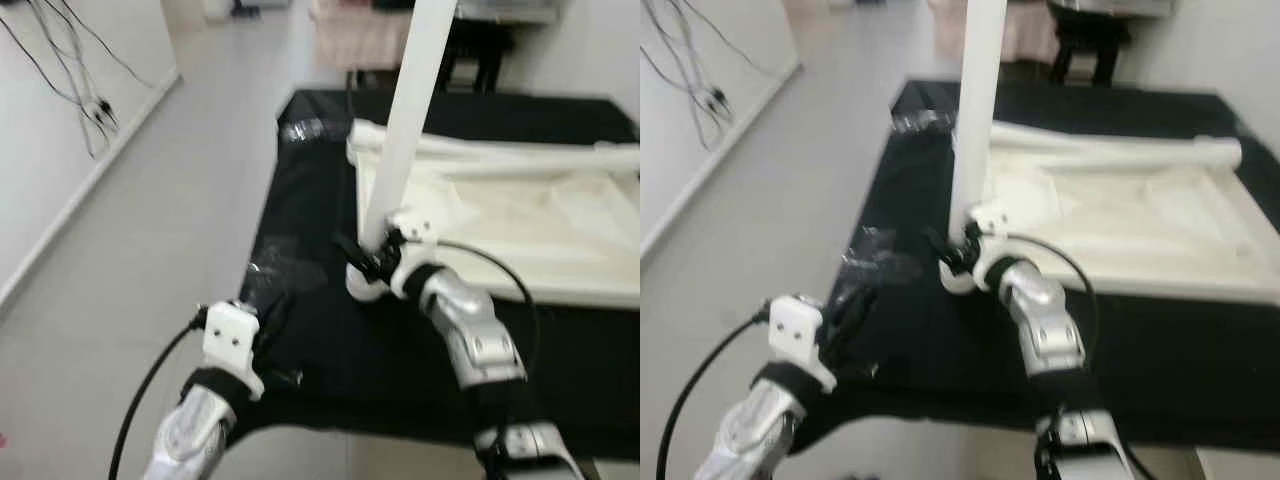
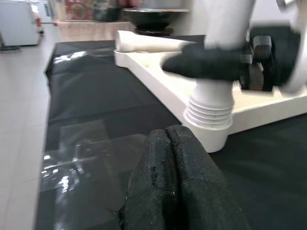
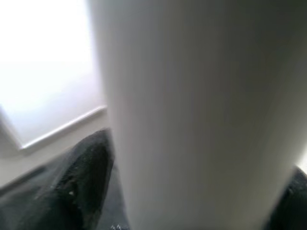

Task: Building children table

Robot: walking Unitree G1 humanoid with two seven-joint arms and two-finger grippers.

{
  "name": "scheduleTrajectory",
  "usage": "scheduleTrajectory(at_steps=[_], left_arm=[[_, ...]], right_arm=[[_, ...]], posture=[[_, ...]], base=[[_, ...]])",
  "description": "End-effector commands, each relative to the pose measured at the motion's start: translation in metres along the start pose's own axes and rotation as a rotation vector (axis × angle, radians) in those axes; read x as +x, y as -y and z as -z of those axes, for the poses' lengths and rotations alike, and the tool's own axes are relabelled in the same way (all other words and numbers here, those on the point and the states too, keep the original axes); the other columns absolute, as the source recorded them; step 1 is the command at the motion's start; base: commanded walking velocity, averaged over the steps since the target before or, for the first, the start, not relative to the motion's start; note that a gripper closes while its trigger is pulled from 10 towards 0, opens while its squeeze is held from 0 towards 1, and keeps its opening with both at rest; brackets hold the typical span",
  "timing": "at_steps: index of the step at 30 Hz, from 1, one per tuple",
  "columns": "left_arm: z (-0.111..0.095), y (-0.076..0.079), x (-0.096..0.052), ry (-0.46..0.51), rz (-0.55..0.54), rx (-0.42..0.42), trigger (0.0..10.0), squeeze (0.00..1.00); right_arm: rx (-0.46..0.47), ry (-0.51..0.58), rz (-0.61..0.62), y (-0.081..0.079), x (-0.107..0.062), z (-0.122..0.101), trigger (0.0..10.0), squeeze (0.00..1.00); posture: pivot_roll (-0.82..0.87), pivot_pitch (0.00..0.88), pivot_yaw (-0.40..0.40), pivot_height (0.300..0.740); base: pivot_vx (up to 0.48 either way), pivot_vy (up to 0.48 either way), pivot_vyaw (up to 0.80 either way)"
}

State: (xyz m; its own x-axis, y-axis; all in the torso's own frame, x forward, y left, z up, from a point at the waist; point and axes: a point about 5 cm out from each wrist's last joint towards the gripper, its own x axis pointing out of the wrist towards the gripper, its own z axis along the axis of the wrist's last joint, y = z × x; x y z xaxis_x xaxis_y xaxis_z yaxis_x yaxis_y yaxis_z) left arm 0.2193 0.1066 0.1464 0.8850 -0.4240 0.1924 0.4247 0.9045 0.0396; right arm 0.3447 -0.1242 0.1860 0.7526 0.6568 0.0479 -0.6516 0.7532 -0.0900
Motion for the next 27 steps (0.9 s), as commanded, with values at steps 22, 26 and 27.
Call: scheduleTrajectory(at_steps=[22,26,27], left_arm=[[0.007,0.004,-0.004,-0.022,0.004,-0.027,10.0,0.0],[0.007,0.004,-0.004,-0.023,0.004,-0.026,10.0,0.0],[0.007,0.004,-0.004,-0.023,0.004,-0.026,10.0,0.0]], right_arm=[[0.03,-0.005,-0.398,0.026,0.011,-0.01,0.0,0.0],[-0.028,-0.078,-0.225,0.038,-0.001,0.005,0.0,0.0],[-0.028,-0.078,-0.225,0.038,-0.001,0.005,0.0,0.0]], posture=[[0.05,0.133,-0.026,0.74],[0.04,0.135,-0.032,0.74],[0.04,0.135,-0.032,0.74]], base=[[0.0,0.0,0.0],[0.0,0.0,0.0],[0.0,0.0,0.0]])
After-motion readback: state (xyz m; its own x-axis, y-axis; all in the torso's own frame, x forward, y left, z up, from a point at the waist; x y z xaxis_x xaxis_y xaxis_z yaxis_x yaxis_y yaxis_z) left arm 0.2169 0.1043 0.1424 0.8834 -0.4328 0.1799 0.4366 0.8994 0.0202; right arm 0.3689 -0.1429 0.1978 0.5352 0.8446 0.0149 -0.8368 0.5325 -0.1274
